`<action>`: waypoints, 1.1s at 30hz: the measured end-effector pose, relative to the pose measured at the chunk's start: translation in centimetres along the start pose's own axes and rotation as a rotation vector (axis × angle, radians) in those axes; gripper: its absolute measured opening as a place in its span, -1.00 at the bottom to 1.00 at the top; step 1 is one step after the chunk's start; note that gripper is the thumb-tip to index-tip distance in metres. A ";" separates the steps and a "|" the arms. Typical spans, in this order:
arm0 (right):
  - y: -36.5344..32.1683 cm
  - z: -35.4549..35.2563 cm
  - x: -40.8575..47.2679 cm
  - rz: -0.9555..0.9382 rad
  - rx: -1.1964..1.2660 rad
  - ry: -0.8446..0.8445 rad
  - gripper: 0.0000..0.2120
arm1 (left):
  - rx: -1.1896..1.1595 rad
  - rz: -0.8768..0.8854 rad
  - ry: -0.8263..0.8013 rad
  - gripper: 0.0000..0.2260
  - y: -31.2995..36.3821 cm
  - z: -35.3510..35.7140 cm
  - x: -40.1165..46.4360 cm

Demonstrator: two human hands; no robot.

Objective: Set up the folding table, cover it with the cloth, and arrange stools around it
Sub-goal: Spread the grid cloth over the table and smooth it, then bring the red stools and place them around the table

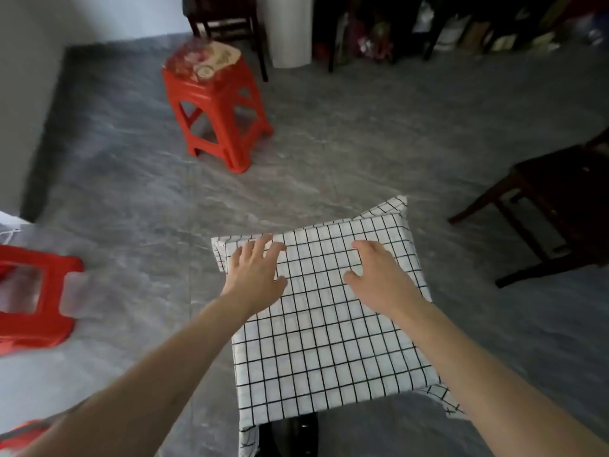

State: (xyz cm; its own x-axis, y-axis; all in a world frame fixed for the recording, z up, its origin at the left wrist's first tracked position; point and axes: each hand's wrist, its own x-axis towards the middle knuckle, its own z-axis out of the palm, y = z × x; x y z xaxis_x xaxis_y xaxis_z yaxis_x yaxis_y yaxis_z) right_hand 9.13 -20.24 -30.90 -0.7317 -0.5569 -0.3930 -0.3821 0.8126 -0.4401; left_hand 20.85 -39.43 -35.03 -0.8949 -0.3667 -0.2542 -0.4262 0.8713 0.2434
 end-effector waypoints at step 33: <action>-39.8 -7.7 -22.5 -0.802 -0.262 0.005 -0.33 | 0.107 -0.380 0.602 -0.37 -9.8 -30.3 -37.0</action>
State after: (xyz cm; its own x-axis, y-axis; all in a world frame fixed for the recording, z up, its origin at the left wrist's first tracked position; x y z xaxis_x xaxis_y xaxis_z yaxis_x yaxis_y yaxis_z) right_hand 36.46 -38.75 1.69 -0.1851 -0.9820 -0.0376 -0.9053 0.1853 -0.3822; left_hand 54.15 -44.24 0.37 -0.6181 -0.7402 0.2647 -0.7350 0.6636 0.1394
